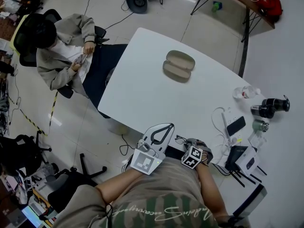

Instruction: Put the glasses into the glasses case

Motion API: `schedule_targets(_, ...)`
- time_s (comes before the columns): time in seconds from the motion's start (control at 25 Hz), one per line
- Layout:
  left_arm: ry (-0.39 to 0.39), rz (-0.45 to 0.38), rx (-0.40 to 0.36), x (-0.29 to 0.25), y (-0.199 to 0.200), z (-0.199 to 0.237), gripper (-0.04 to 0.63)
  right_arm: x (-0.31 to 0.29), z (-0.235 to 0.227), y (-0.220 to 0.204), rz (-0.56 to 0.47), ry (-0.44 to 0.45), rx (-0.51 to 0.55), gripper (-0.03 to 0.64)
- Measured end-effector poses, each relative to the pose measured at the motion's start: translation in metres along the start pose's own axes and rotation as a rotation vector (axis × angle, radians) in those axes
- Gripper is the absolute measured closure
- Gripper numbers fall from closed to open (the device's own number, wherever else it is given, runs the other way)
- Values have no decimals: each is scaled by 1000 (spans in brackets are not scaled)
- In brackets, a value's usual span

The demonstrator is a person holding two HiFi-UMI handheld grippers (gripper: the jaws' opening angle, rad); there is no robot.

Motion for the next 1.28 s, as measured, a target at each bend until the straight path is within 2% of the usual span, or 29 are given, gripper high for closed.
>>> schedule_targets(0.2, -4, -3, -2, 2, 0, -1, 589, -2, 1, 0, 13, -10, 18, 534)
schedule_targets(0.48, -65, -40, -25, -1, 7, -11, 589, 1, 1, 5, 23, -29, 36, 535)
schedule_targets(0.56, -61, -57, -52, -1, 10, -11, 589, 1, 0, 6, 21, -33, 35, 537)
schedule_targets(0.64, -48, -78, -110, -2, 14, -9, 589, 1, -2, 5, 22, -36, 18, 554)
schedule_targets(0.68, -38, -76, -110, -1, 13, -8, 589, 1, -2, 5, 25, -38, 15, 554)
schedule_targets(0.8, -11, -50, -30, 2, 9, -5, 589, 1, -1, 6, 32, -54, 24, 555)
schedule_targets(0.84, -11, -51, -28, 4, 10, -5, 589, 1, -1, 6, 33, -60, 28, 562)
schedule_targets(0.92, -23, -63, -66, 6, 15, -4, 589, 2, 0, 4, 40, -63, 32, 569)
schedule_targets(1.08, -40, -92, -94, 6, 18, -1, 589, 2, -2, 7, 49, -74, 33, 571)
schedule_targets(1.28, -53, -94, -96, 8, 15, 1, 589, 3, -3, 7, 44, -99, 8, 574)
Point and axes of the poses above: the fingertips, and each gripper's own axes: x backward along the fingers, z to its left, y out of its top, the point moved 3 cm from there along x, backward along the fingers, and after that the axes turned 2 degrees about -x, right-handed, at the moved point
